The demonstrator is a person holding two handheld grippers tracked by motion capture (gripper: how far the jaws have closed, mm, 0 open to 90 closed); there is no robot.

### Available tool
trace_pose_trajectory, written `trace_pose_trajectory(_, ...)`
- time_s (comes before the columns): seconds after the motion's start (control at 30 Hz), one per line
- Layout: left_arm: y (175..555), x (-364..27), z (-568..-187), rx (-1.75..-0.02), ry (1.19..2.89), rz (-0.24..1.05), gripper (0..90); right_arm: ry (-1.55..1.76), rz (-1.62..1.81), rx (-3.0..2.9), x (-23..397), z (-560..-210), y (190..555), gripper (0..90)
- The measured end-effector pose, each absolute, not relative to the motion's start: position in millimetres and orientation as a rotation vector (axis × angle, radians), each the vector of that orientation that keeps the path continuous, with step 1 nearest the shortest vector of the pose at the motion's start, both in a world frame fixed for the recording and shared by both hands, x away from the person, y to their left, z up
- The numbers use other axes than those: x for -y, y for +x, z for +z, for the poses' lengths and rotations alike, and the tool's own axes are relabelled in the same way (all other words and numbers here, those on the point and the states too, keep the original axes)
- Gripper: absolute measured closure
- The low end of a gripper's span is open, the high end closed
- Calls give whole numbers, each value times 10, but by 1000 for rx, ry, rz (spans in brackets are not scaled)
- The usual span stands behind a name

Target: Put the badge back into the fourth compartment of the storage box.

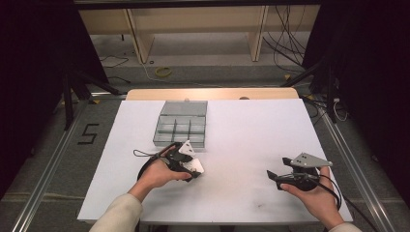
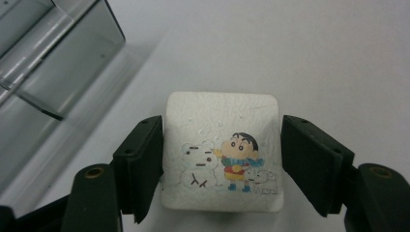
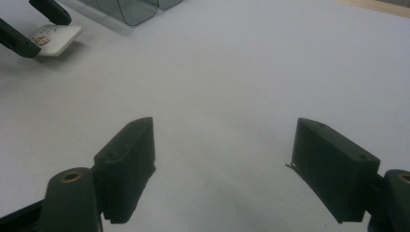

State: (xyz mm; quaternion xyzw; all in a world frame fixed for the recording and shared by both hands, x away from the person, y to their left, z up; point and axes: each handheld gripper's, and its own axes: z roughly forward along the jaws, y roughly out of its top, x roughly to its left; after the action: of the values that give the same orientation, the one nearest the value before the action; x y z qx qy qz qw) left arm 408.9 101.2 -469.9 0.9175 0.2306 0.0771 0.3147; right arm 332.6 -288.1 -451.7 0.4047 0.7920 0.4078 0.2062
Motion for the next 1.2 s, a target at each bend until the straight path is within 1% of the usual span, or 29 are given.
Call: trace_pose_trajectory(1.2,4074,-1217,-4485,-812,2182,314,329,1131,1134,-2206,2885,-4521,3330,241)
